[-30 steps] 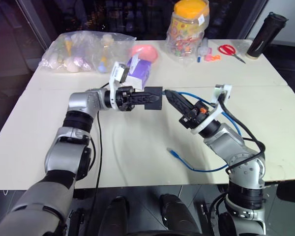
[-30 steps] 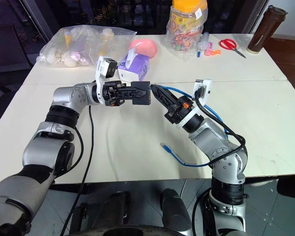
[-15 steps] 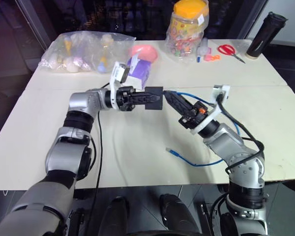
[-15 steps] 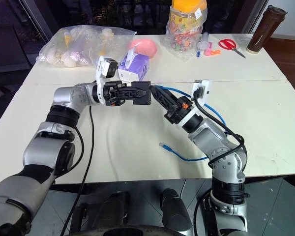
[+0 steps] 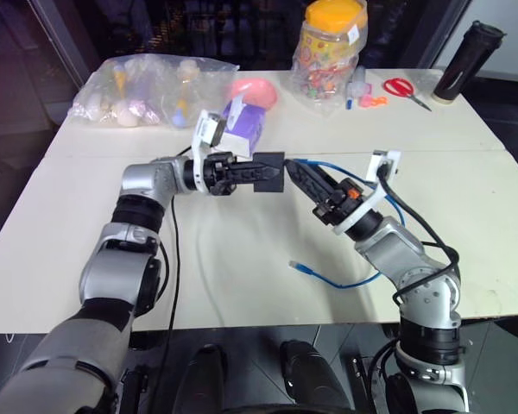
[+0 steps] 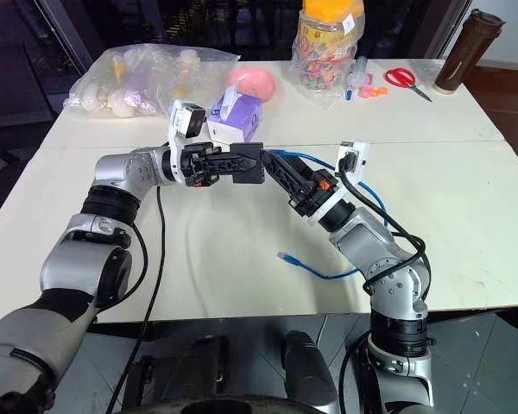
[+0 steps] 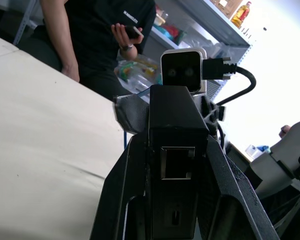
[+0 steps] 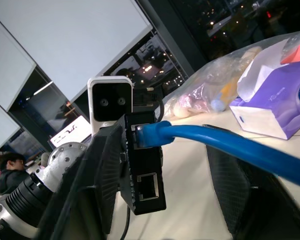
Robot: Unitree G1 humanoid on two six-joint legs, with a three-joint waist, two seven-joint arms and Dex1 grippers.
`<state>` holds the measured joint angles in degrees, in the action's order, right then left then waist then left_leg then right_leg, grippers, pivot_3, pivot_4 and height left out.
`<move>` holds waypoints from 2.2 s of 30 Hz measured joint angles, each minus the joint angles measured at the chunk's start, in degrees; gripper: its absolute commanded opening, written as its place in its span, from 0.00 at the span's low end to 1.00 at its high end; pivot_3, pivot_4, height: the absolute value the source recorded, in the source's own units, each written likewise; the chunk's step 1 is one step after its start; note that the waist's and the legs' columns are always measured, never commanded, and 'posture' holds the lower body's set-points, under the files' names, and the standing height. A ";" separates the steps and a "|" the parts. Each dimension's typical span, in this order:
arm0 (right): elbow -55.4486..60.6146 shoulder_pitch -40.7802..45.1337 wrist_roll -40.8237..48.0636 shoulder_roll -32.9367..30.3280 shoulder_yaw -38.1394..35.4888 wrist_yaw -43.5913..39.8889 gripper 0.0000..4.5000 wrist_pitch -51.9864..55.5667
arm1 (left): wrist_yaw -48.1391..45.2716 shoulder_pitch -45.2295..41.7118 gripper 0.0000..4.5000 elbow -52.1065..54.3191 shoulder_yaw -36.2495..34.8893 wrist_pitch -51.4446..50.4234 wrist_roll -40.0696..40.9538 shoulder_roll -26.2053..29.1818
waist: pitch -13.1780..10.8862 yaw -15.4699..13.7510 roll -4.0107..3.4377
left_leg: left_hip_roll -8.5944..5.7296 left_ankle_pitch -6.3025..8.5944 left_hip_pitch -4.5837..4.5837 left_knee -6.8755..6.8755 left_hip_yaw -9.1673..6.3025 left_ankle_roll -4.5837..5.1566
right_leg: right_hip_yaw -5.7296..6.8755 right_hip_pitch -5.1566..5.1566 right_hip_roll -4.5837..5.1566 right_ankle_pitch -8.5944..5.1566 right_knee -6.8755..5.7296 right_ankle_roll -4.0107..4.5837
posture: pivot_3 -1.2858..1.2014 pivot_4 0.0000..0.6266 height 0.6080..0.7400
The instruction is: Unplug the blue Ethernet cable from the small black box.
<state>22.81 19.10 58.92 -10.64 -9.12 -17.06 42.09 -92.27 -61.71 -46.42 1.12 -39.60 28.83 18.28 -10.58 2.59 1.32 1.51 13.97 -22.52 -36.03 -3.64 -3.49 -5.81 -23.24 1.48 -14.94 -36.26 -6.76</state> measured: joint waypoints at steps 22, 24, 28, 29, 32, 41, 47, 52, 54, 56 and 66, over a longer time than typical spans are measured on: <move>-10.08 -1.41 -0.79 -10.50 -12.84 1.05 0.01 -3.42 | 3.98 -2.05 0.12 -7.26 -2.54 6.78 -4.50 5.94 | 0.00 -0.06 0.00 | -0.01 0.01 -0.01 0.09 0.03 0.01 | -0.01 -0.01 0.02 0.00 0.11 0.00 | 0.52 0.24 1.00; -11.24 -1.34 -1.46 -11.13 -13.48 0.99 0.01 -3.70 | 5.89 -2.09 0.12 -8.60 -2.94 8.82 -5.25 5.49 | 0.00 -0.05 -0.01 | 0.00 0.01 0.01 0.12 0.02 0.02 | 0.00 -0.01 0.00 -0.01 0.09 0.00 | 0.52 0.24 1.00; -16.73 1.56 -6.56 -12.13 -12.03 3.09 0.01 -4.28 | 14.41 -0.14 0.12 -7.66 -1.72 20.34 -10.18 0.02 | 0.00 -0.21 -0.01 | -0.03 0.01 -0.04 -0.03 0.08 0.01 | -0.05 0.03 0.07 0.01 0.13 -0.02 | 0.52 0.24 1.00; -19.29 2.52 -9.23 -13.03 -11.56 4.48 0.01 -4.73 | 18.15 1.12 0.12 -7.13 -1.12 25.20 -12.28 -1.43 | 0.00 -0.25 0.00 | -0.04 0.01 -0.05 -0.04 0.11 0.01 | -0.07 0.03 0.09 0.01 0.14 -0.02 | 0.52 0.24 1.00; -27.02 5.48 -16.08 -14.28 -10.22 7.96 0.01 -5.10 | 25.78 3.89 0.12 -6.70 0.45 35.18 -16.91 -4.61 | 0.00 -0.25 0.00 | -0.04 0.01 -0.03 -0.01 0.13 0.01 | -0.10 0.00 0.07 0.02 0.12 -0.02 | 0.52 0.24 1.00; -31.98 6.26 -28.42 -14.29 -3.91 5.48 0.84 -9.98 | 46.34 4.90 0.12 -10.32 0.25 47.30 -22.41 -11.45 | 0.01 -0.13 0.00 | -0.04 0.01 -0.04 0.04 0.13 0.02 | -0.11 -0.03 0.04 0.02 0.12 -0.05 | 0.52 0.24 1.00; -17.88 -1.83 -28.87 -16.06 1.46 0.50 0.99 -4.31 | 48.35 6.27 0.12 -10.28 0.26 47.97 -23.21 -11.88 | 0.01 -0.17 -0.01 | -0.04 0.01 -0.03 0.04 0.11 0.02 | -0.10 -0.01 0.03 0.01 0.11 -0.07 | 0.52 0.24 1.00; -6.99 -6.20 -28.18 -14.93 1.36 0.59 0.99 -2.55 | 48.93 9.45 0.12 -10.16 0.48 47.99 -23.96 -12.19 | 0.01 -0.08 0.00 | -0.04 0.01 -0.02 -0.07 0.12 0.02 | -0.10 0.06 0.04 0.00 0.13 -0.07 | 0.52 0.24 1.00; -6.09 -6.52 -27.99 -13.83 0.62 1.19 0.99 -2.55 | 49.08 9.84 0.12 -10.16 0.94 48.16 -24.69 -12.29 | 0.01 -0.13 0.00 | -0.04 0.01 0.01 -0.08 0.11 0.02 | -0.10 0.08 0.02 0.01 0.12 -0.06 | 0.52 0.24 1.00; -5.88 -6.81 -27.95 -12.80 -0.02 1.82 0.99 -2.55 | 49.77 10.33 0.12 -10.16 1.62 49.27 -25.77 -12.31 | 0.01 -0.17 0.00 | -0.04 0.01 0.05 -0.09 0.10 0.02 | -0.11 0.12 0.02 0.01 0.12 -0.06 | 0.52 0.24 1.00; -5.46 -6.62 -28.45 -12.78 -0.60 1.36 1.00 -2.73 | 49.00 11.54 0.98 -9.24 2.70 49.71 -27.11 -11.62 | 0.01 -0.13 0.00 | -0.04 0.01 0.04 -0.01 0.10 0.02 | -0.10 0.10 0.02 0.00 0.13 -0.07 | 0.52 0.24 1.00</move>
<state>17.34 12.48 30.48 -23.43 -9.72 -15.71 39.36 -43.27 -50.18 -55.66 3.82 10.11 1.72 6.66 -10.57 2.46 1.32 1.47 13.98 -22.48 -36.04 -3.53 -3.47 -5.91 -23.14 1.50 -14.94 -36.13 -6.83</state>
